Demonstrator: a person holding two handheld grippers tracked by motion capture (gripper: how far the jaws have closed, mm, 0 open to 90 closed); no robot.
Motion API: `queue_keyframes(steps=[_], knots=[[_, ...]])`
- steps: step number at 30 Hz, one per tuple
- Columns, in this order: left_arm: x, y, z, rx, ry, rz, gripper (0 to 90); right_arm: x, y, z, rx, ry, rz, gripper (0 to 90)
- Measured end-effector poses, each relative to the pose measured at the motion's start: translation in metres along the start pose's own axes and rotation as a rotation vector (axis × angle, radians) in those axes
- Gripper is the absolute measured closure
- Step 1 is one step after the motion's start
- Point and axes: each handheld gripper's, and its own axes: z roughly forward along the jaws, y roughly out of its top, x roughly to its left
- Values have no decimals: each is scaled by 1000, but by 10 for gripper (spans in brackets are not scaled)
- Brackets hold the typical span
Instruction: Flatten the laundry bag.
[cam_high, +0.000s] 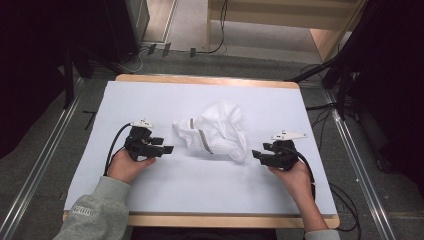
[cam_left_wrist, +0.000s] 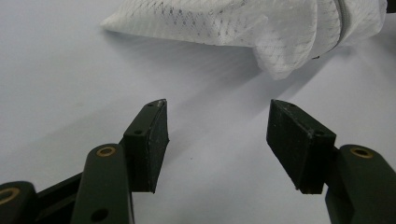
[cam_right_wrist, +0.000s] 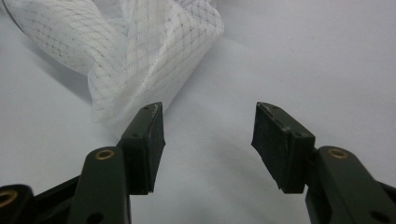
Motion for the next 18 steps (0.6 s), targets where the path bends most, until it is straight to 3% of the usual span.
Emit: queue_keyframes(steps=[18], knots=[[-7,0,6,15,-40,43,308,2,-1,-2,19,-2,17,422]])
